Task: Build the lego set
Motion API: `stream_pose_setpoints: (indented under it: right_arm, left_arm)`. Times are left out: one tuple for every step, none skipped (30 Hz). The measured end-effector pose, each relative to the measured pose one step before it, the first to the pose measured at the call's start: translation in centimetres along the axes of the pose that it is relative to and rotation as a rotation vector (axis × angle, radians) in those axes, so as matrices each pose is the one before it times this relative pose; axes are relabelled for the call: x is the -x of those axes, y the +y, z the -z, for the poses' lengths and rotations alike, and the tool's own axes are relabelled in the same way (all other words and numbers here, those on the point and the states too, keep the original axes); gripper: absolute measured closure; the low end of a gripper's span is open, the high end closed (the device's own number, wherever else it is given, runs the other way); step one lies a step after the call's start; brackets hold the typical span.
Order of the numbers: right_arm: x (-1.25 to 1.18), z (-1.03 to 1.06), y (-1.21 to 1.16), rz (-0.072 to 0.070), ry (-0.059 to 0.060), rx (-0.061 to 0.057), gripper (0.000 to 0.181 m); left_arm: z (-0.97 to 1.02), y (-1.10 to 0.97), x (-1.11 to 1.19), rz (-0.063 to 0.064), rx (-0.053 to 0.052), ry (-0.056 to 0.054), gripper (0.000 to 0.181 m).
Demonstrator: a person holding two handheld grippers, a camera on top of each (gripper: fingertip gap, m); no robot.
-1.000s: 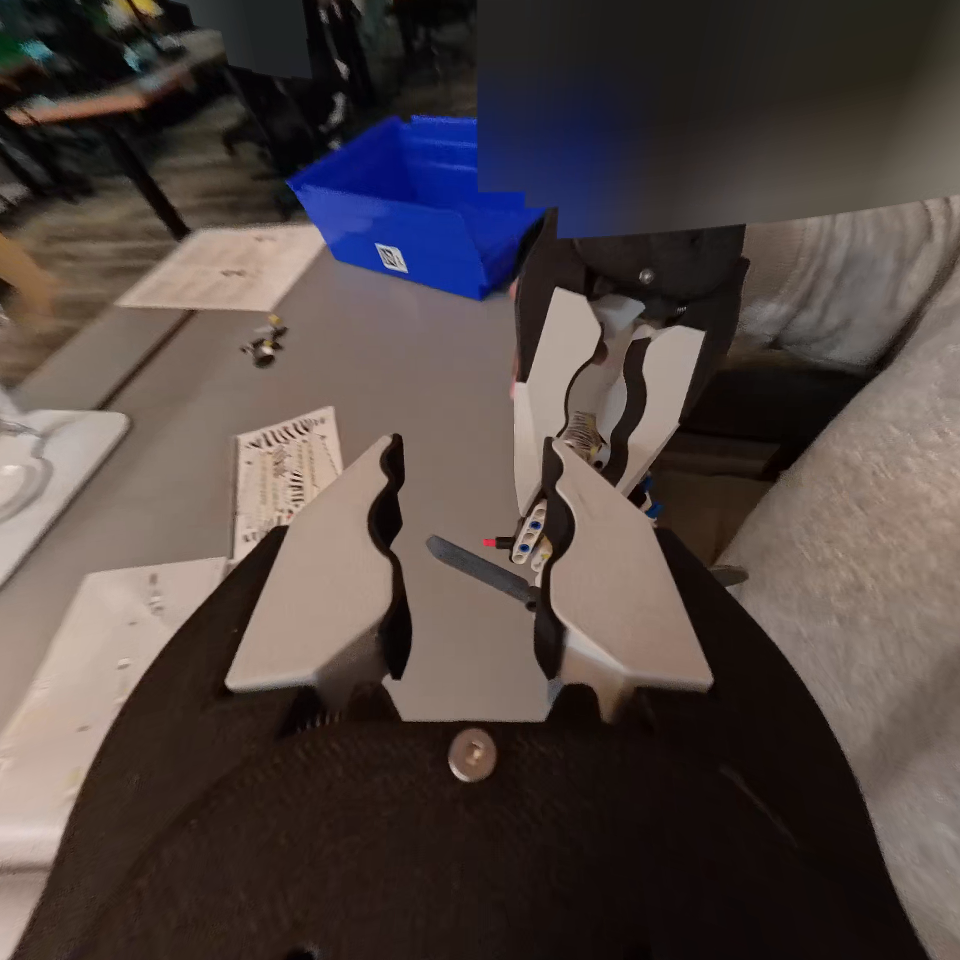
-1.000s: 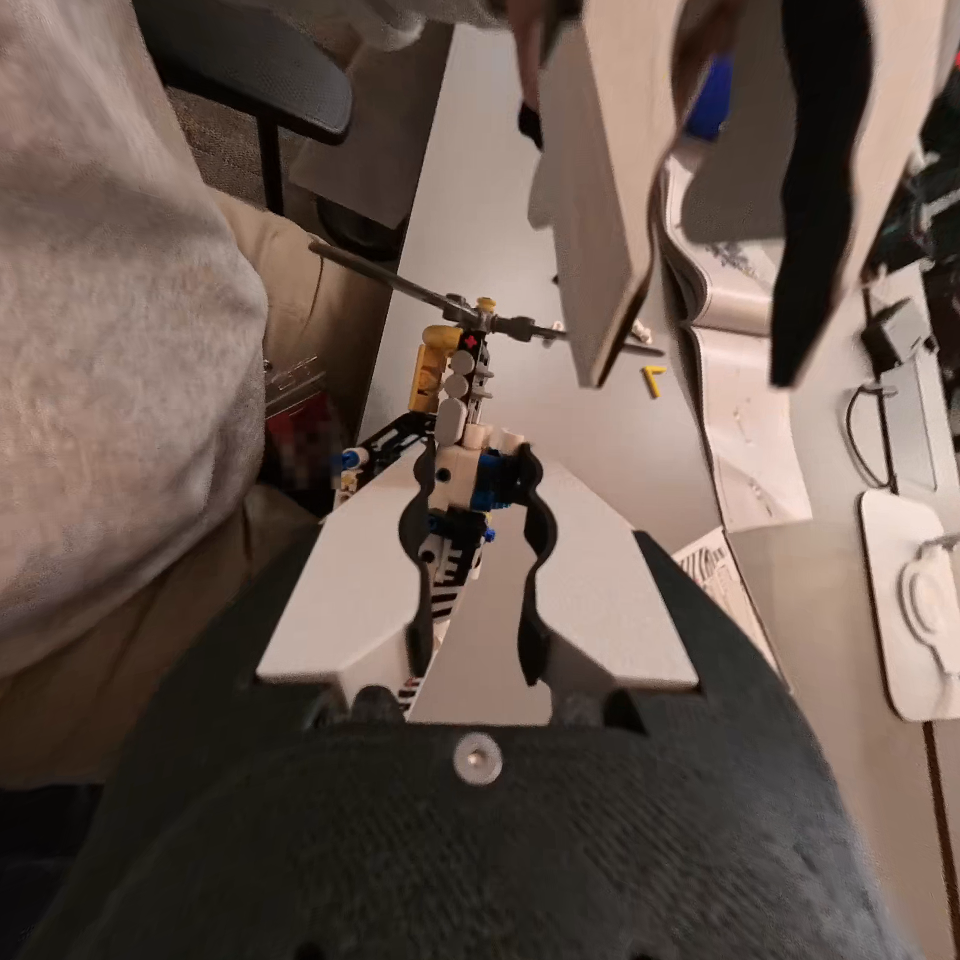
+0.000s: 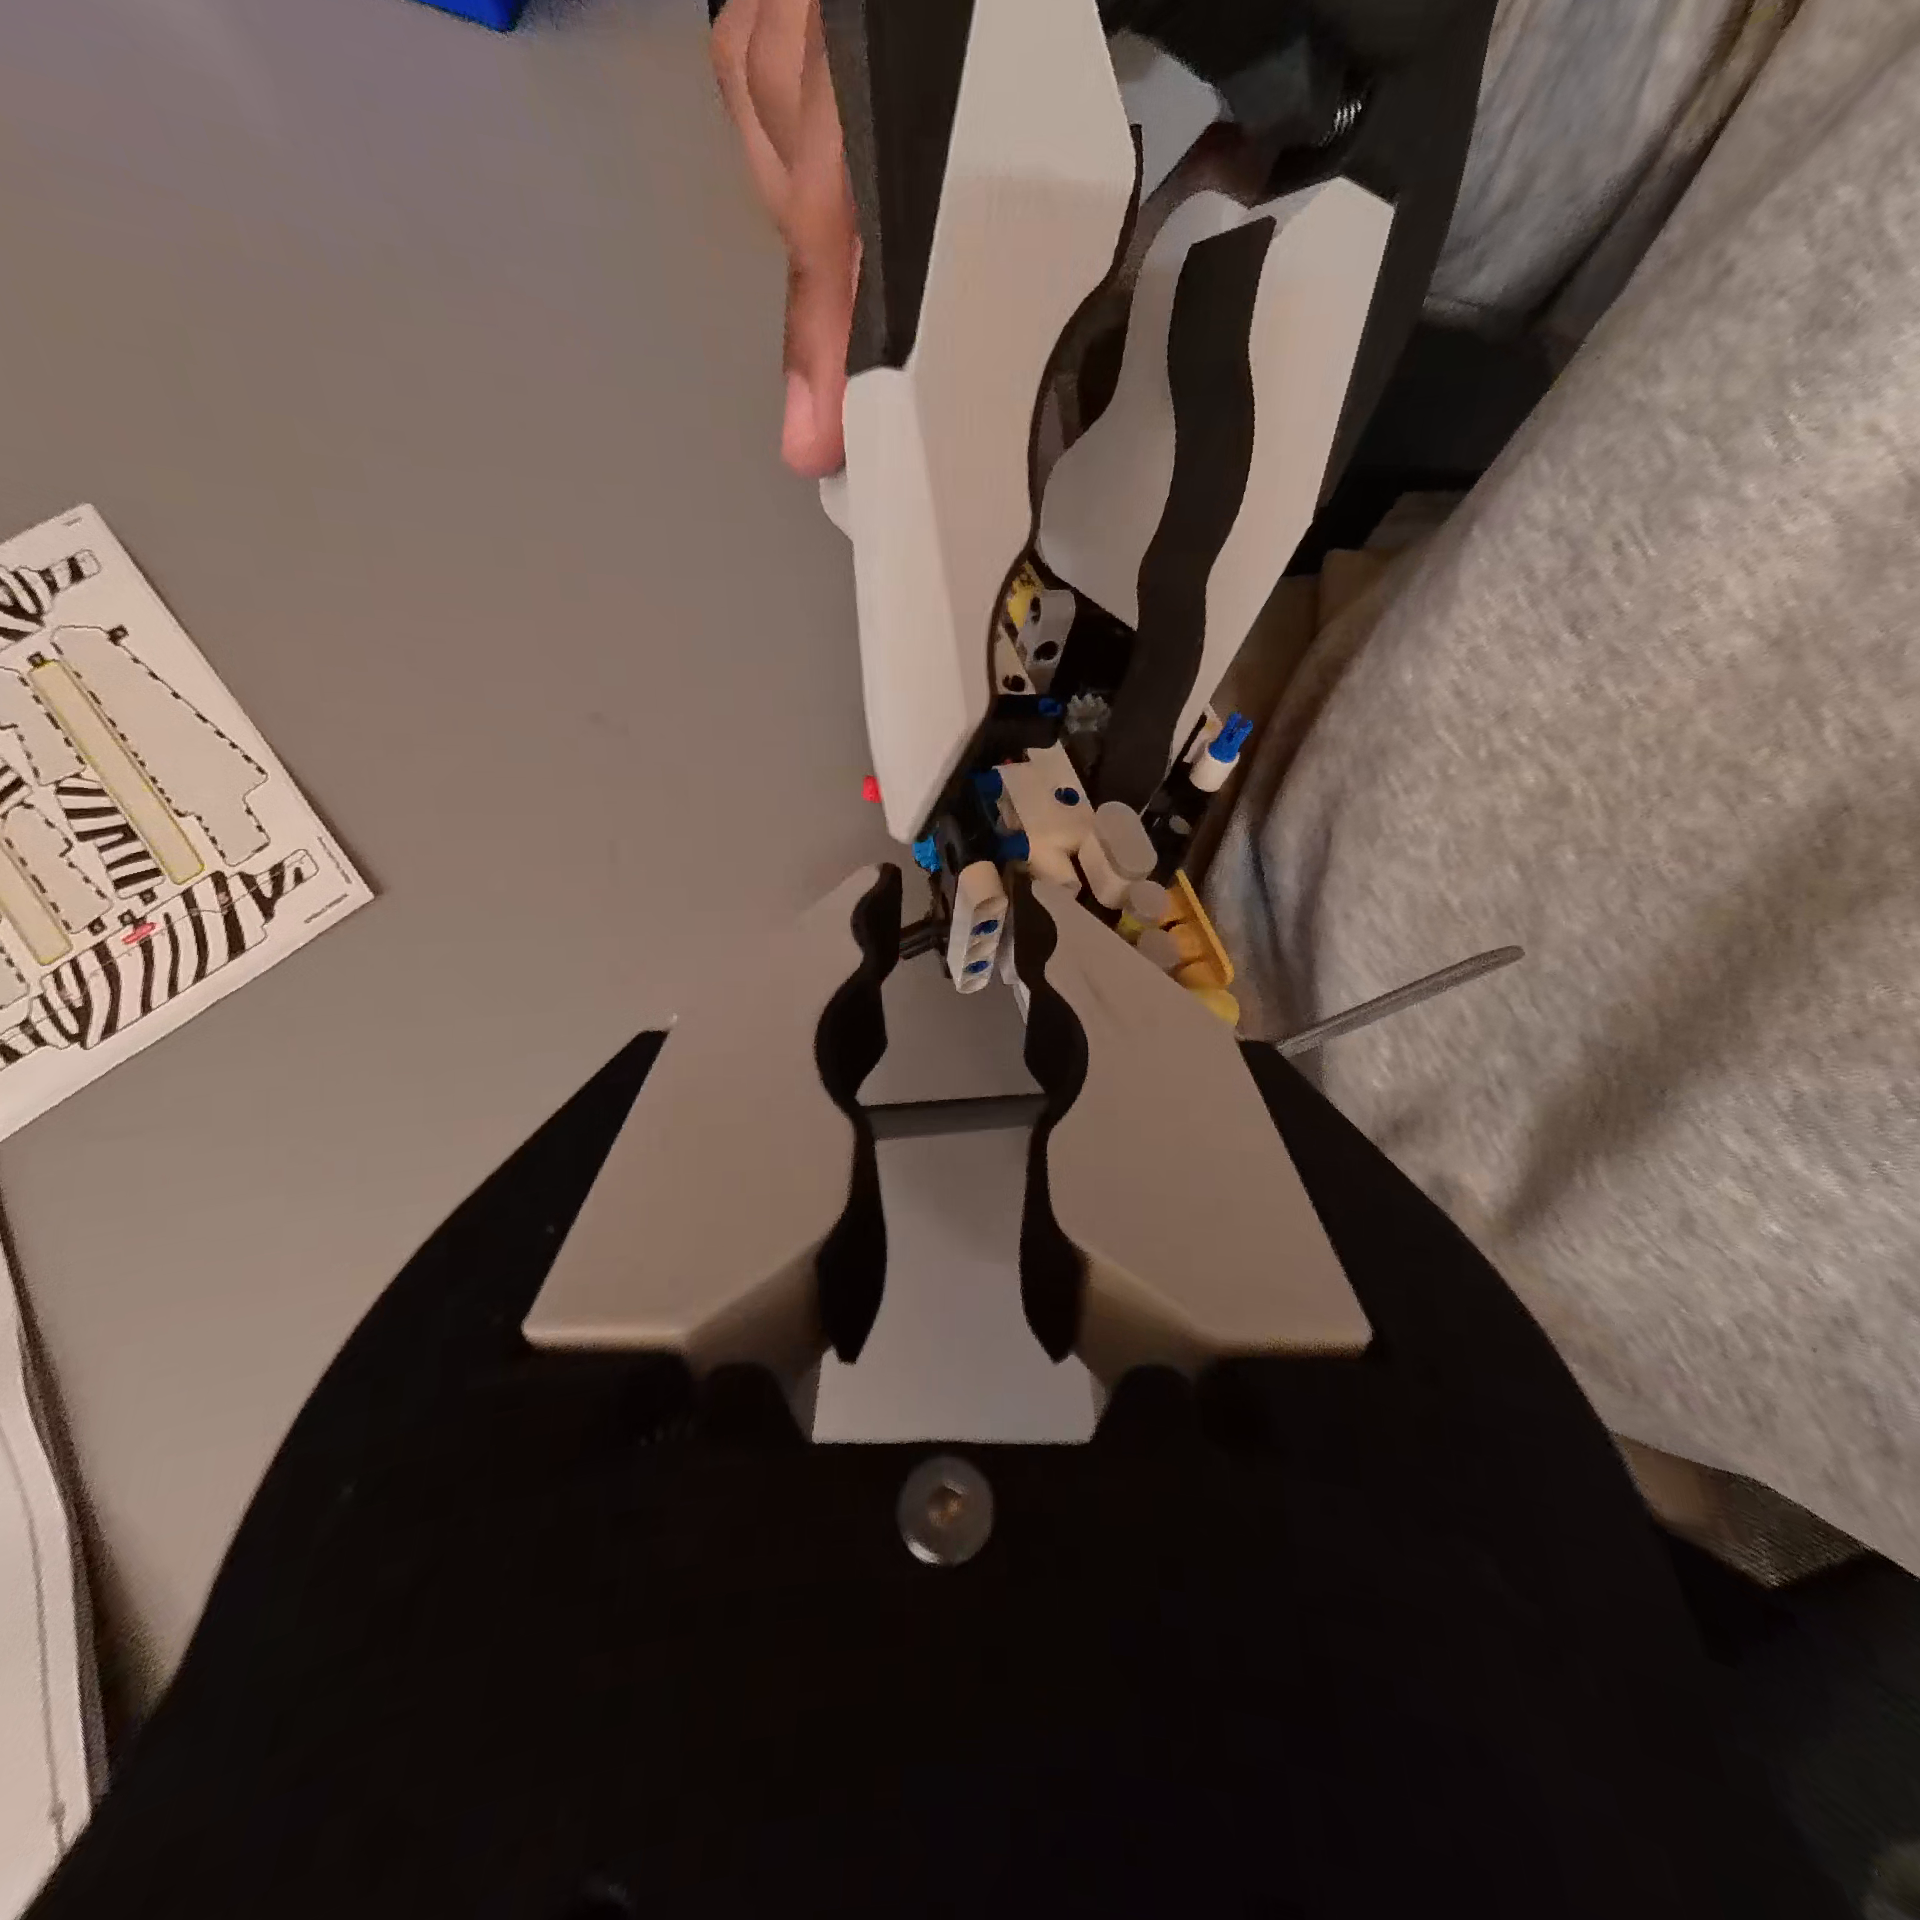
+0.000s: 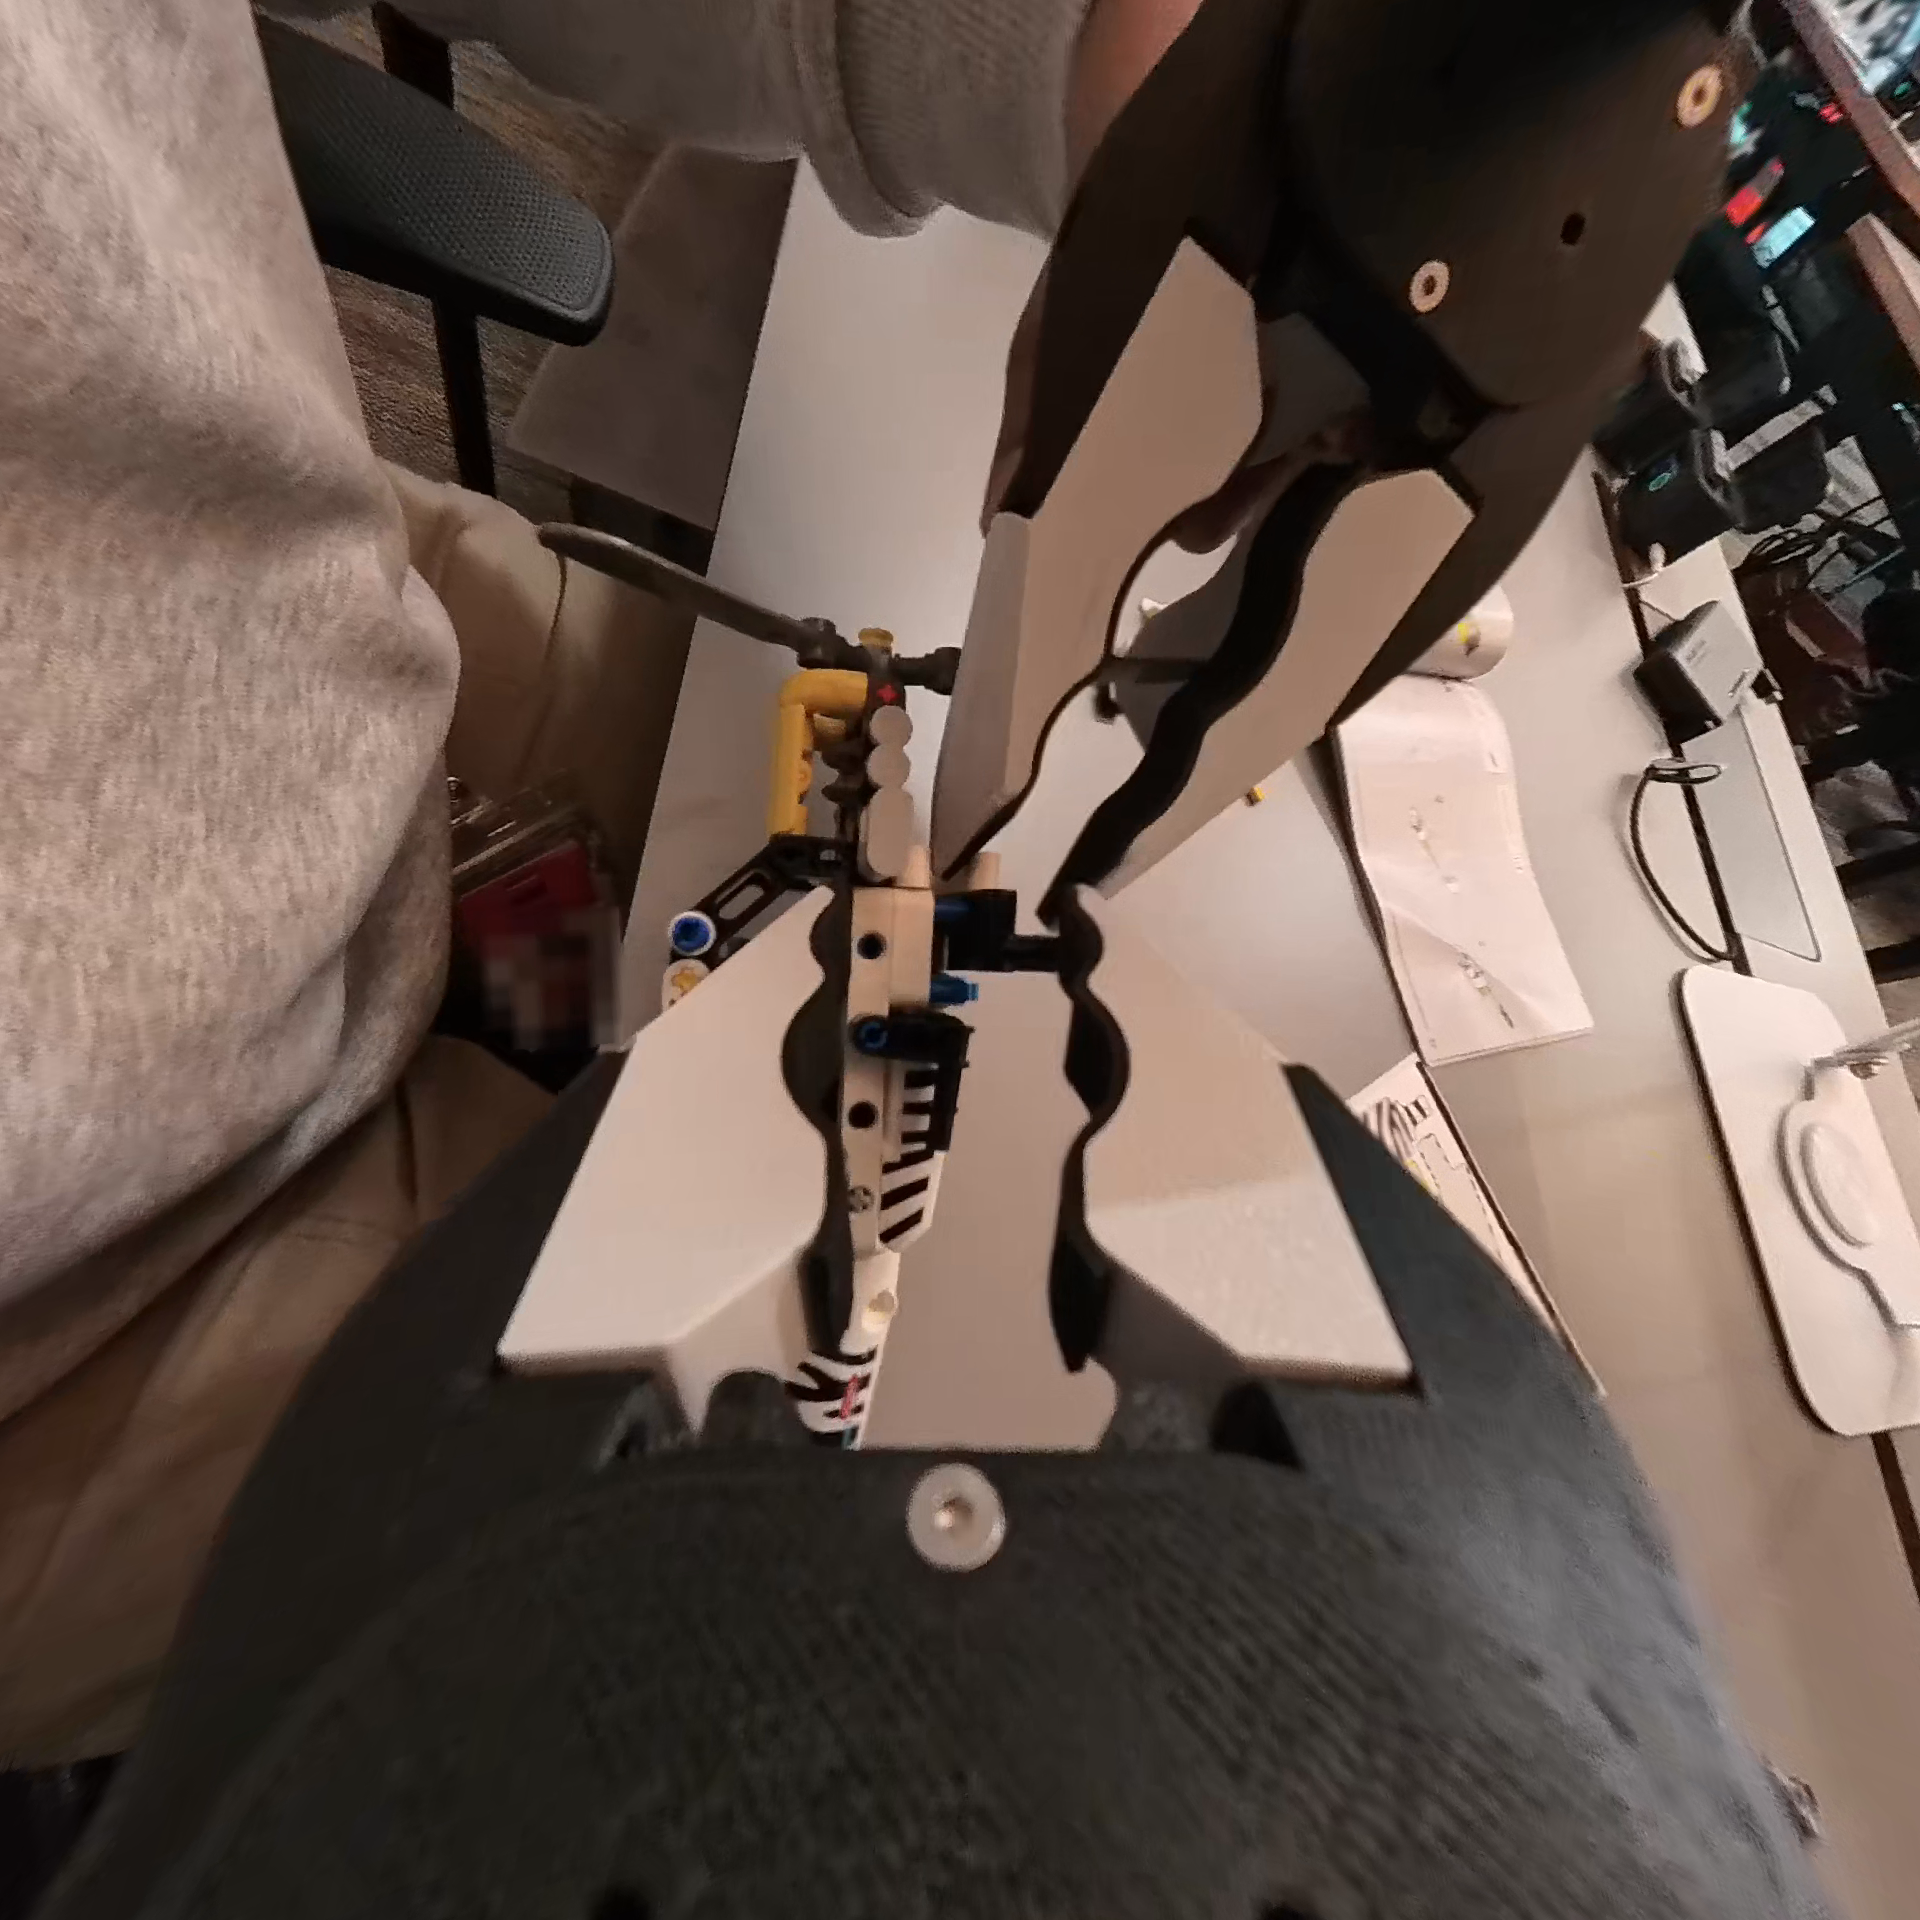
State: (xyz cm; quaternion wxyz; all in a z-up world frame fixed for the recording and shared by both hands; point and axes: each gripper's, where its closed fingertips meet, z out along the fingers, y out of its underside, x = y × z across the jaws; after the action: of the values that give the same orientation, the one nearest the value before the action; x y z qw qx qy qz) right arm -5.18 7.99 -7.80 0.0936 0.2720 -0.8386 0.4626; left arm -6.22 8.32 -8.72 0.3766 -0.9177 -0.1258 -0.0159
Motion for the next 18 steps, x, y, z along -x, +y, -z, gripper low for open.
stream_pose_setpoints:
  right_arm:
    - [-0.182, 0.064, 0.028, -0.0054, 0.0157, -0.0023, 0.14]
    - [-0.303, 0.086, 0.039, -0.0101, 0.0245, -0.0047, 0.133]
    - [-0.562, 0.108, 0.065, -0.0142, 0.0412, -0.005, 0.125]
    - [-0.679, 0.14, 0.069, -0.0184, 0.0498, -0.0065, 0.112]
    - [-0.538, 0.128, 0.089, -0.0247, 0.0406, -0.0052, 0.098]
    - [-0.179, 0.119, 0.156, -0.0297, 0.0177, 0.0003, 0.093]
    - [0.003, 0.056, 0.127, -0.029, 0.0057, 0.0004, 0.093]
    - [0.155, 0.028, 0.095, -0.0263, -0.0058, 0.0001, 0.095]
    - [0.26, 0.009, 0.1, -0.0217, -0.0143, 0.0031, 0.1]
    - [0.228, -0.023, 0.103, -0.0189, -0.0148, 0.0071, 0.105]
    - [0.255, -0.036, 0.106, -0.0179, -0.0187, 0.0092, 0.111]
    - [0.366, -0.079, 0.152, -0.0186, -0.0279, 0.0129, 0.118]
    - [0.382, -0.124, 0.207, -0.02, -0.0302, 0.0154, 0.122]
    - [0.25, -0.158, 0.141, -0.0281, -0.026, 0.0105, 0.125]
    - [0.209, -0.118, 0.128, -0.0306, -0.0283, 0.0112, 0.129]
    - [0.077, -0.099, 0.165, -0.0318, -0.0232, 0.0105, 0.132]
    - [0.126, -0.089, 0.209, -0.0309, -0.0273, 0.0106, 0.136]
    - [0.138, -0.08, 0.228, -0.0302, -0.0257, 0.0141, 0.136]
  left_arm:
    - [-0.014, -0.132, -0.104, 0.0026, -0.0064, 0.0121, 0.162]
    - [0.027, -0.218, -0.13, 0.002, -0.0154, 0.011, 0.163]
    - [0.053, -0.24, -0.19, 0.0016, -0.0205, 0.0128, 0.165]
    - [0.049, -0.222, -0.342, -0.0004, -0.0219, 0.0208, 0.167]
    - [-0.011, -0.107, -0.19, -0.0001, -0.0163, 0.0087, 0.167]
    - [-0.041, 0.008, -0.052, 0.0018, -0.0071, 0.0011, 0.166]
    - [-0.035, 0.018, -0.041, 0.0057, -0.0014, 0.0022, 0.166]
    - [-0.01, 0.021, -0.052, 0.0041, 0.0041, 0.0024, 0.166]
    - [-0.018, 0.077, 0.029, -0.0016, 0.0115, -0.0059, 0.165]
    - [-0.014, 0.072, 0.081, -0.0081, 0.0141, -0.0116, 0.165]
    - [0.01, -0.047, 0.034, -0.0104, 0.0095, -0.0094, 0.166]
    - [-0.005, 0.005, 0.0, -0.0094, 0.0141, -0.0062, 0.169]
    - [-0.109, 0.3, 0.165, -0.0121, 0.0306, -0.016, 0.17]
    - [-0.17, 0.383, 0.15, -0.0122, 0.0341, -0.014, 0.171]
    - [-0.163, 0.152, 0.018, -0.0064, 0.0178, -0.0043, 0.171]
    - [-0.172, 0.147, -0.043, -0.0033, 0.013, 0.001, 0.171]
    - [-0.216, 0.153, -0.079, 0.0041, 0.01, 0.0064, 0.171]
    - [-0.235, 0.172, -0.095, 0.0059, 0.0096, 0.0071, 0.171]
